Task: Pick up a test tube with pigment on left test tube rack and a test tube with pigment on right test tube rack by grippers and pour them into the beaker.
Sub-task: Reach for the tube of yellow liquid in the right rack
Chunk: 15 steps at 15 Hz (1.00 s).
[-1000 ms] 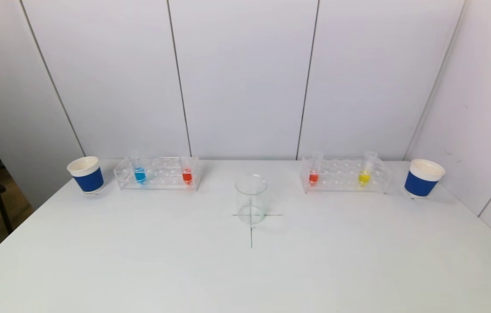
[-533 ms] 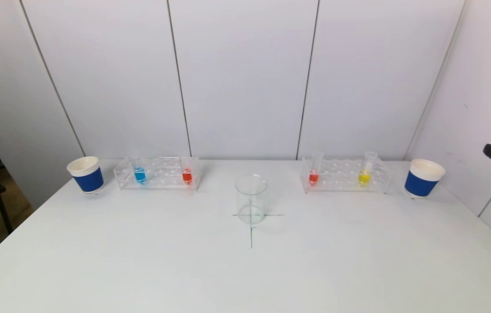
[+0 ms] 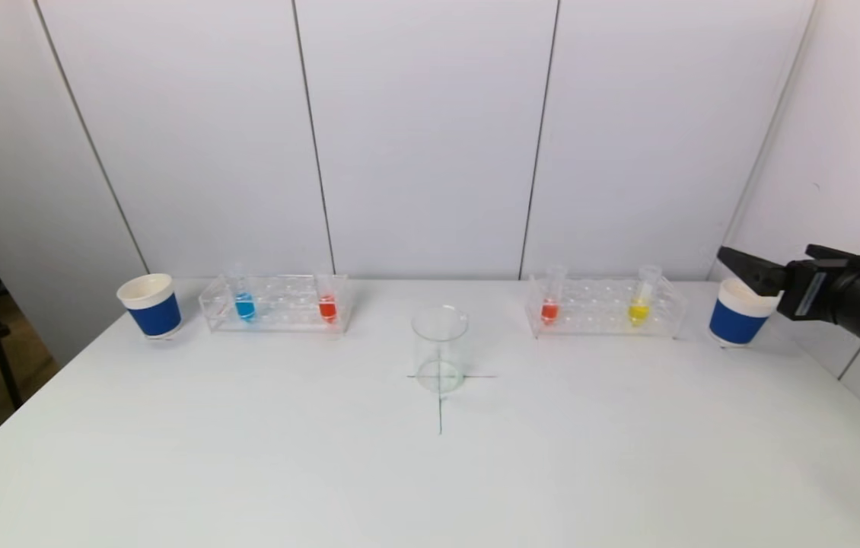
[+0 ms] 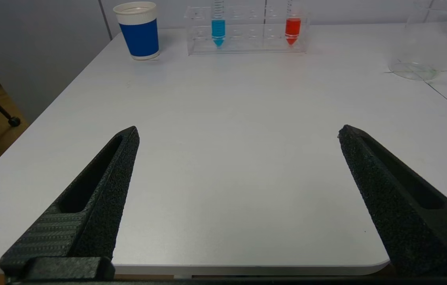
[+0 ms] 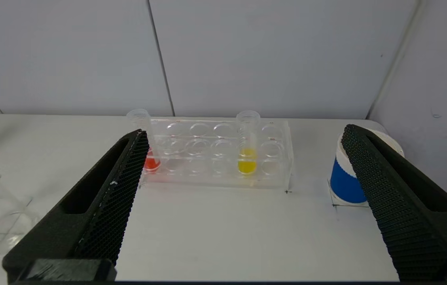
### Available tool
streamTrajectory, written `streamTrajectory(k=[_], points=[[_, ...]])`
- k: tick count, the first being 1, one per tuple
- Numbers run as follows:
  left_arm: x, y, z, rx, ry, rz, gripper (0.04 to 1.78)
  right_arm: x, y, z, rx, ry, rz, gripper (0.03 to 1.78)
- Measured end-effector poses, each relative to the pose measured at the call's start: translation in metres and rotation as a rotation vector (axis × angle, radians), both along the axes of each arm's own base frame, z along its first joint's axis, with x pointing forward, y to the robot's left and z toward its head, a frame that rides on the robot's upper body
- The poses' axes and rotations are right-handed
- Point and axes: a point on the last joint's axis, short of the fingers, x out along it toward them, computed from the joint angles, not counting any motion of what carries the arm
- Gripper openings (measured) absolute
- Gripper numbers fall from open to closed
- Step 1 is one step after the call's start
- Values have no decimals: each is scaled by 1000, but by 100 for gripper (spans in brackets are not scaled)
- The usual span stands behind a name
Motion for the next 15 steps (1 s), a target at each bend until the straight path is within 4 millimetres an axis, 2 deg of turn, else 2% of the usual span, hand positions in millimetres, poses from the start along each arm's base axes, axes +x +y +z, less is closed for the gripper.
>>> streamTrajectory(k=[6, 12, 15], points=[[0, 0, 0, 0, 0, 0, 176, 55, -1, -54, -12, -52, -22, 177], [0, 0, 0, -1, 0, 0, 176, 84, 0, -103, -18, -50, -44, 177], [0, 0, 0, 0, 0, 0, 176, 94, 1, -117, -19, -21, -41, 177]])
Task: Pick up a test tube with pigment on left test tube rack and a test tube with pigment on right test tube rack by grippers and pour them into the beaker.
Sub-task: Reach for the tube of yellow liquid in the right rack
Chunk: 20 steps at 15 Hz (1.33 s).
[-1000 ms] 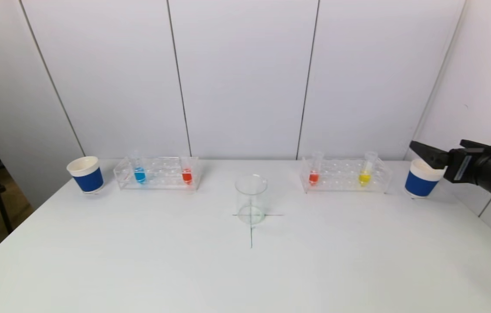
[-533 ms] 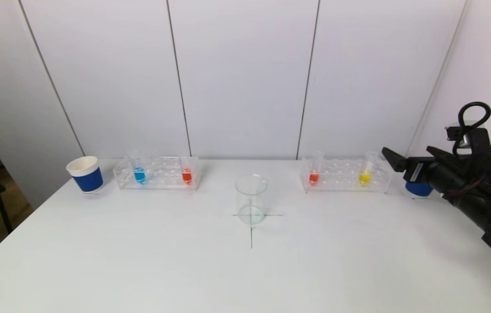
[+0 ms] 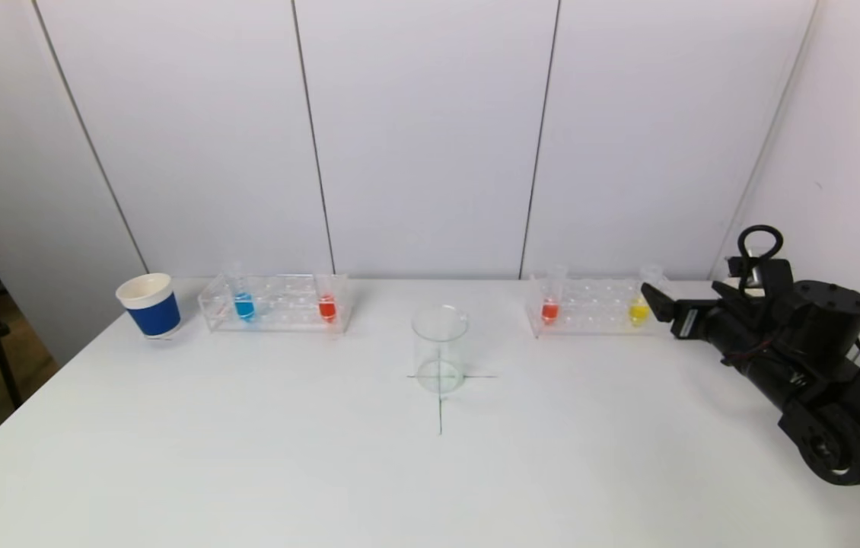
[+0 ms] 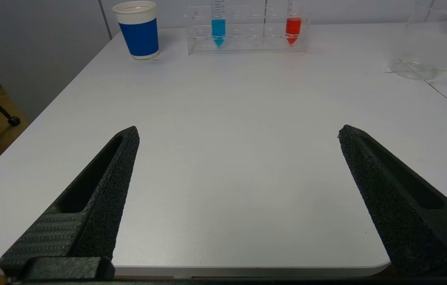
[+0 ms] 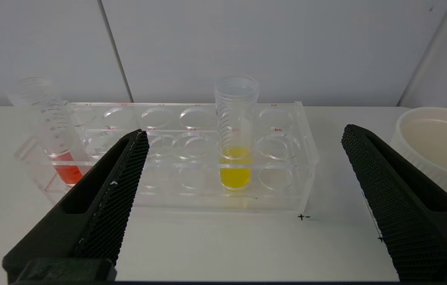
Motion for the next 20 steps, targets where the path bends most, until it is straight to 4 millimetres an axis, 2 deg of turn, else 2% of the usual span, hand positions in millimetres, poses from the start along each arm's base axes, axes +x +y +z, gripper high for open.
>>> streamTrajectory(k=[13, 20], points=[[0, 0, 0, 0, 0, 0, 176, 39, -1, -31, -2, 3, -34, 177], [0, 0, 0, 0, 0, 0, 176, 55, -2, -37, 1, -26, -62, 177]])
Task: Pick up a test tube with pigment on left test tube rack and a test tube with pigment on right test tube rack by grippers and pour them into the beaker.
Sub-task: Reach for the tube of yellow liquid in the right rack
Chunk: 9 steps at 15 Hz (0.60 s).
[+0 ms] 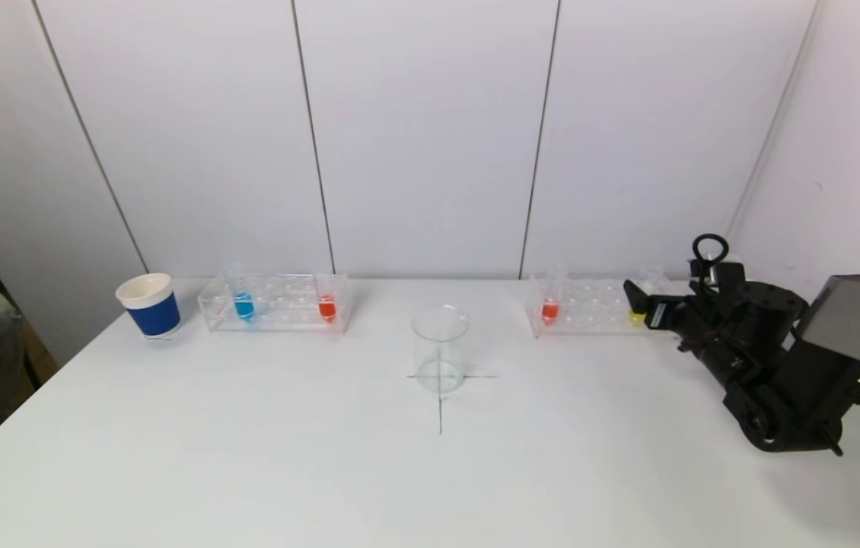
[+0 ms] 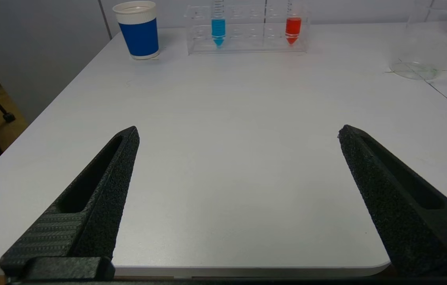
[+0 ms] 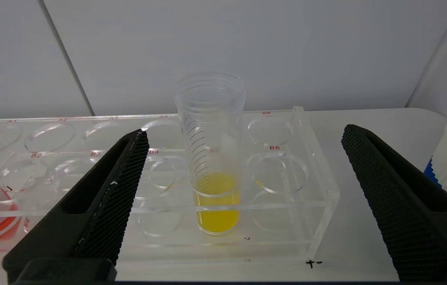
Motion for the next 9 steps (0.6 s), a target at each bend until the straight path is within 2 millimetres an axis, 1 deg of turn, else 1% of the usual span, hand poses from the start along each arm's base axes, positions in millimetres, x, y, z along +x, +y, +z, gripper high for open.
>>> streamTrajectory(k=[9], points=[[0, 0, 0, 0, 0, 0, 176, 8, 0, -4, -2, -13, 2, 177]])
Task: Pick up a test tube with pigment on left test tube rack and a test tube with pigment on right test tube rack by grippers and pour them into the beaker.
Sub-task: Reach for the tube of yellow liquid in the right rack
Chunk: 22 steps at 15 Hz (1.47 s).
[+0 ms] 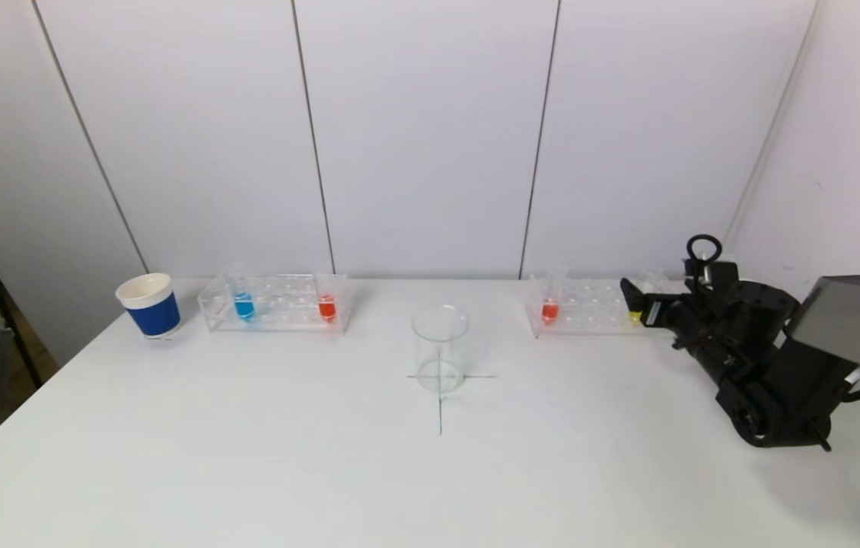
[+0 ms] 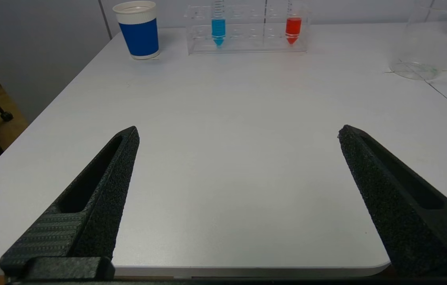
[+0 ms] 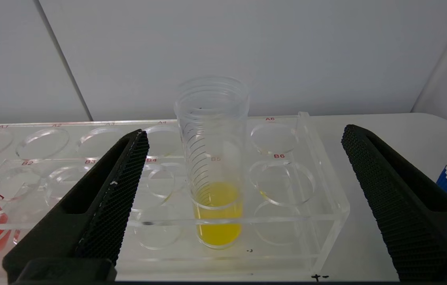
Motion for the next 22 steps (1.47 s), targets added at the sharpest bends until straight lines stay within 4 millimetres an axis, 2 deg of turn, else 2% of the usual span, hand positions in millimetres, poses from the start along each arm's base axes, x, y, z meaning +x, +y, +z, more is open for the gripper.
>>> streamTrajectory(k=[13, 22], points=[[0, 0, 0, 0, 0, 0, 176, 9, 12, 1, -11, -25, 29, 177], [0, 0, 0, 0, 0, 0, 176, 11, 12, 1, -11, -29, 29, 177]])
